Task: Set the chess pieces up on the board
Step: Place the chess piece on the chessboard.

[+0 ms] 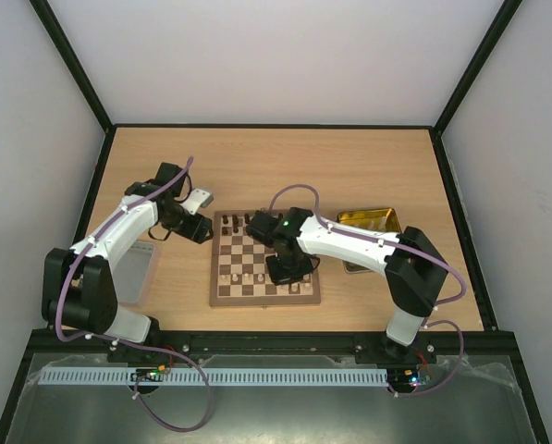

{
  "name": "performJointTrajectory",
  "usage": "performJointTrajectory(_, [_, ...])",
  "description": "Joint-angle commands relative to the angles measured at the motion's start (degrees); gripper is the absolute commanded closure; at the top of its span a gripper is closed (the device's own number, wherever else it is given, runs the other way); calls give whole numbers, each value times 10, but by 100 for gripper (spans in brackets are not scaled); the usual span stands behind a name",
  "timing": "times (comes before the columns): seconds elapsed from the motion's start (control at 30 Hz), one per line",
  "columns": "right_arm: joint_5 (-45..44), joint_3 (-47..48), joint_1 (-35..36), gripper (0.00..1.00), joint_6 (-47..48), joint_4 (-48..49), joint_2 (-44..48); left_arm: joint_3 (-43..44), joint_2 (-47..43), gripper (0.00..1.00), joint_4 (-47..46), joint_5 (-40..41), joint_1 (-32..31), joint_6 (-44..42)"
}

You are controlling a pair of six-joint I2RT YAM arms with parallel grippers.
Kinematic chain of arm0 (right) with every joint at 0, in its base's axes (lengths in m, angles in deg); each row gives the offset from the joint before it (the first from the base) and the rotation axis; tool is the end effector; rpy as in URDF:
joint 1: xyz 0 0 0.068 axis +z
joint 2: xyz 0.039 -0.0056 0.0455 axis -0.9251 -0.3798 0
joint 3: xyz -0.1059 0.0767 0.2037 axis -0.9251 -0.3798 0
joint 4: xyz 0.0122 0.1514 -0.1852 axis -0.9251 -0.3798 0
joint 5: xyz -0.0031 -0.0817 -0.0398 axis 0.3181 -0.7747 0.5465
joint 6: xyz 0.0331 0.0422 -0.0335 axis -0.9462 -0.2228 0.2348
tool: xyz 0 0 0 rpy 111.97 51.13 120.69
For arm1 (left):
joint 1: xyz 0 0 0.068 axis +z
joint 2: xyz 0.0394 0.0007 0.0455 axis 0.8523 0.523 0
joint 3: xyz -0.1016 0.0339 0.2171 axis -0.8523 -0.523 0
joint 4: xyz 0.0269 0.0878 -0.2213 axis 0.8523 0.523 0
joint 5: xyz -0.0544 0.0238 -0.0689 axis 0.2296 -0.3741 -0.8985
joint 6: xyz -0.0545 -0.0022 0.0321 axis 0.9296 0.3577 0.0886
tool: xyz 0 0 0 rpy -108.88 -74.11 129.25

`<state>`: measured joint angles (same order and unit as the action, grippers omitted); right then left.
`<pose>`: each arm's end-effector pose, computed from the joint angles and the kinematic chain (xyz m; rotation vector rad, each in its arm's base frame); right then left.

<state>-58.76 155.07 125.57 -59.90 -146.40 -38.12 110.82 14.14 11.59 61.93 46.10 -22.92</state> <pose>0.1449 0.2545 0.1849 0.4511 -2.9330 -0.3260 0.2548 -0.0699 0.1969 0.6619 2.6672 -0.3962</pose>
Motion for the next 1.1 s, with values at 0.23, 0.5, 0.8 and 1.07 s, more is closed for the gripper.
performJointTrajectory(0.23, [8,-12,10,96,11,19,-19,-7,-13,25,0,3,-3,3])
performJointTrajectory(0.5, [5,-8,10,96,12,24,-28,-8,-15,25,-1,3,-2,3])
performJointTrajectory(0.8, [1,10,10,96,16,23,-43,-8,-18,25,-1,4,-2,4])
performJointTrajectory(1.07, [-2,22,9,96,18,21,-53,-8,-17,25,-2,3,-2,3])
